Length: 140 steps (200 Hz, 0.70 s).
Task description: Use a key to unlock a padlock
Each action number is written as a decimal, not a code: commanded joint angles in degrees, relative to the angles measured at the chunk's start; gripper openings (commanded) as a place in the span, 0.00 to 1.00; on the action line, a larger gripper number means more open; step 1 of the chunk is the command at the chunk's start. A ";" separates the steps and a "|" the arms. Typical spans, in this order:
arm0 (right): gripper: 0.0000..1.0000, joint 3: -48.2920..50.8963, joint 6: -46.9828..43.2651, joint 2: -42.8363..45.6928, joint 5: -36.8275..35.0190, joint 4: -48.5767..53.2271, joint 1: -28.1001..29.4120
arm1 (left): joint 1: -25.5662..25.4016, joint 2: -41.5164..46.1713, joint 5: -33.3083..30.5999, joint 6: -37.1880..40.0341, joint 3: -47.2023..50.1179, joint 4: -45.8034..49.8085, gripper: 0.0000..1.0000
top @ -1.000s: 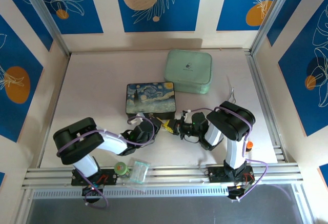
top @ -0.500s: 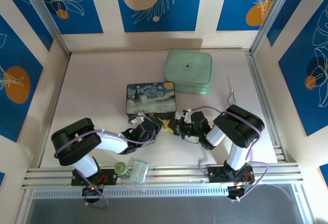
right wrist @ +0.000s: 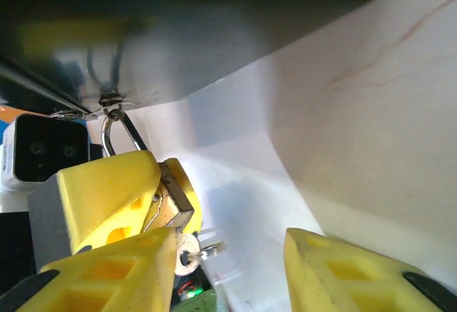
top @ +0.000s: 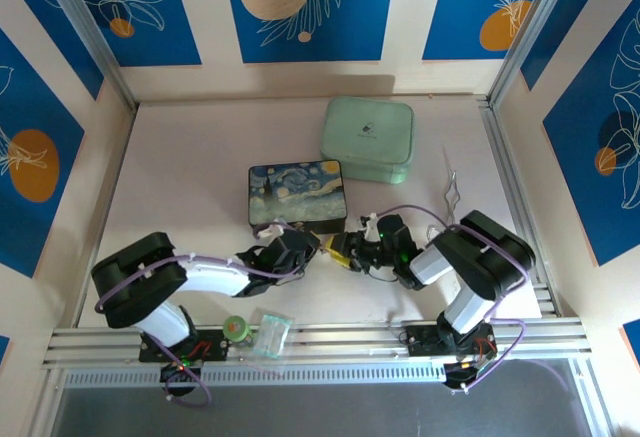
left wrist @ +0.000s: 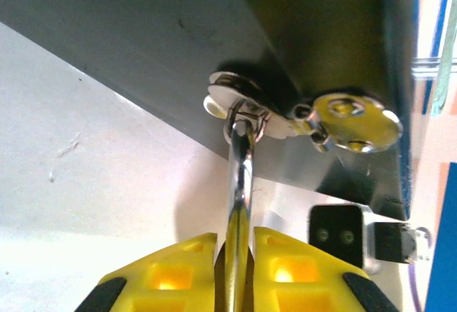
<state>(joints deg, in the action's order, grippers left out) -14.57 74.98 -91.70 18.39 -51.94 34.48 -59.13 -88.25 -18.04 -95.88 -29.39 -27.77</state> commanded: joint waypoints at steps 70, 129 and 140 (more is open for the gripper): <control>0.99 -12.81 -41.43 26.42 -19.59 60.25 1.12 | 0.52 1.08 3.03 2.64 -0.11 2.06 0.00; 0.97 -17.14 -53.54 23.36 -24.54 61.55 8.19 | 0.60 2.39 3.28 4.30 -0.50 3.26 0.00; 0.92 -16.97 -53.19 22.90 -22.48 59.00 8.79 | 0.60 2.53 3.21 4.29 -0.41 3.20 0.00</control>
<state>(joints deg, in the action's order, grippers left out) -30.35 26.92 -67.83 -4.49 8.58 41.36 -58.72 -87.35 -16.78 -93.08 -29.54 -25.52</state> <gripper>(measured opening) 0.963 0.134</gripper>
